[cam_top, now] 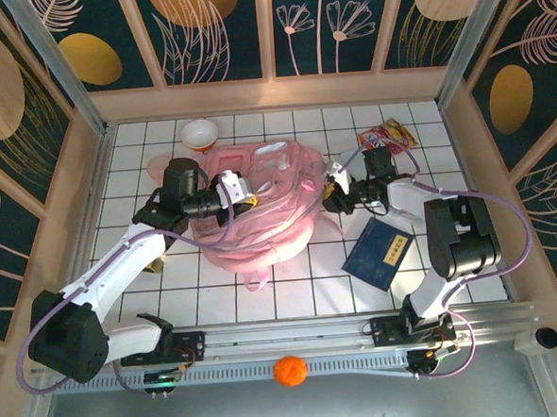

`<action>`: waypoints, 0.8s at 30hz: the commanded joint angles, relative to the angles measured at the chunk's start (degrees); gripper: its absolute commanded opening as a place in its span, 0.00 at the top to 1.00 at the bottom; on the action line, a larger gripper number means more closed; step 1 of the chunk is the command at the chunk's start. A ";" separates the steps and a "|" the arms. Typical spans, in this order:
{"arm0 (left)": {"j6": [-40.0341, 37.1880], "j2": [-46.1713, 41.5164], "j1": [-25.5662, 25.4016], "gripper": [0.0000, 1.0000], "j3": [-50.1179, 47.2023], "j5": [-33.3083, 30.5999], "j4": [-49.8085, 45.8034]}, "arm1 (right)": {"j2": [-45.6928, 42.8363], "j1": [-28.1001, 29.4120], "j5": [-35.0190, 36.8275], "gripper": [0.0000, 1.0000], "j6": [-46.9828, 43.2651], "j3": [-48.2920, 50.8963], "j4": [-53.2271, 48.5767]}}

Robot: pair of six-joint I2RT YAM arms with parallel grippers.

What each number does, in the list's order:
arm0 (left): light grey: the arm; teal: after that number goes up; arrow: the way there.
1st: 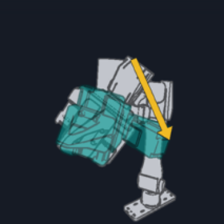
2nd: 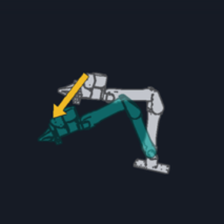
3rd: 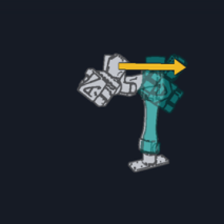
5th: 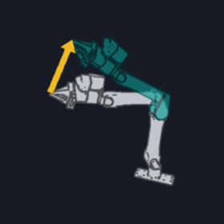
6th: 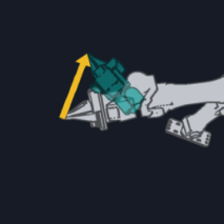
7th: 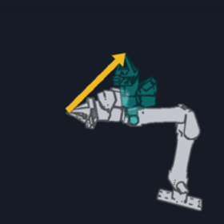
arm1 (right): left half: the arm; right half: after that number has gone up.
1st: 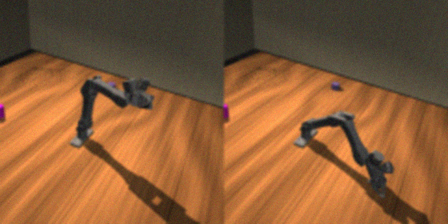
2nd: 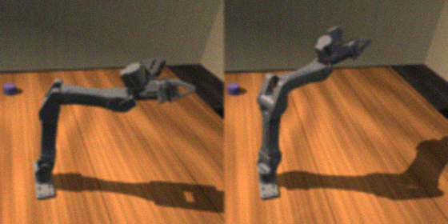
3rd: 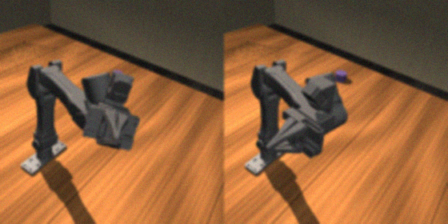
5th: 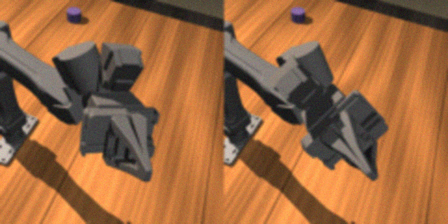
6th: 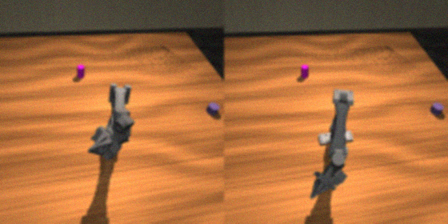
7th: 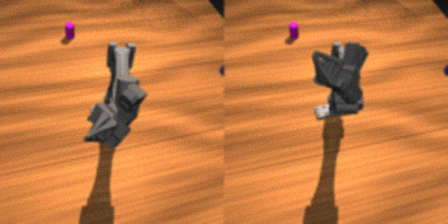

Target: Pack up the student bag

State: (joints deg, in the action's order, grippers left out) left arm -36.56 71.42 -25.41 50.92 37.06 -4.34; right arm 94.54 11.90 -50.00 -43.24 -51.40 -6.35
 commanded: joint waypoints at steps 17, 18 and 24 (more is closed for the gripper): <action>8.77 2.03 -0.23 1.00 2.12 -19.75 11.96 | -11.68 4.03 7.46 1.00 8.20 0.88 -1.79; 9.65 2.35 -0.77 1.00 2.10 -21.12 12.35 | -12.49 5.32 8.90 1.00 8.68 0.87 -2.11; 11.80 4.34 -4.81 1.00 2.14 -24.99 14.58 | -15.03 11.93 14.04 1.00 11.76 1.03 -2.59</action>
State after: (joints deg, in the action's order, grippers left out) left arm -27.94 75.18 -29.12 50.81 18.04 3.55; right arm 81.56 21.47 -38.39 -33.98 -51.07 -7.90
